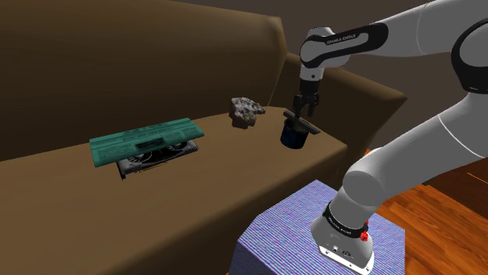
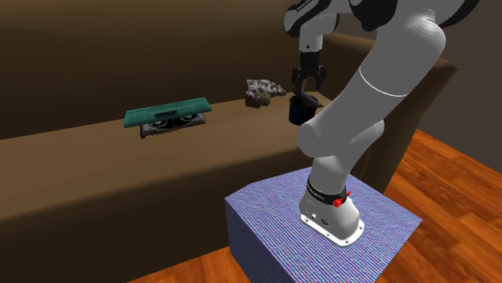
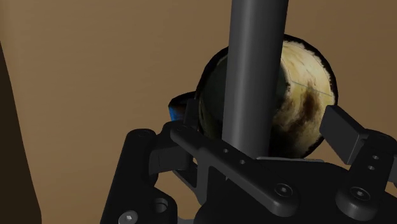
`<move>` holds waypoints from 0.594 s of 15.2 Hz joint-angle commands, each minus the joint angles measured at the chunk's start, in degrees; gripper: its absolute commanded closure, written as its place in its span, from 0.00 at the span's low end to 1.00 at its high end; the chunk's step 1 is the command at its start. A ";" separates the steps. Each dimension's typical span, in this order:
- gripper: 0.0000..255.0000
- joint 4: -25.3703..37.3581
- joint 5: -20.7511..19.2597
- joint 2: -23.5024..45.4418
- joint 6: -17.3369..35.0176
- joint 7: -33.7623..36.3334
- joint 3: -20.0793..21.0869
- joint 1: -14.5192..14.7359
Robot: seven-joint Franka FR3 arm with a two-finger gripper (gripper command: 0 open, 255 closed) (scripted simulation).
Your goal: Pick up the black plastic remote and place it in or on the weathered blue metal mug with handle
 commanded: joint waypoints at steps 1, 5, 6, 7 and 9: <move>0.00 3.45 0.24 -0.30 -3.78 -0.21 0.31 0.12; 0.00 5.02 0.40 -0.21 -5.26 -0.27 0.46 0.21; 0.00 5.02 0.40 -0.21 -5.26 -0.27 0.46 0.21; 0.00 5.02 0.40 -0.21 -5.26 -0.27 0.46 0.21; 0.00 5.02 0.40 -0.21 -5.26 -0.27 0.46 0.21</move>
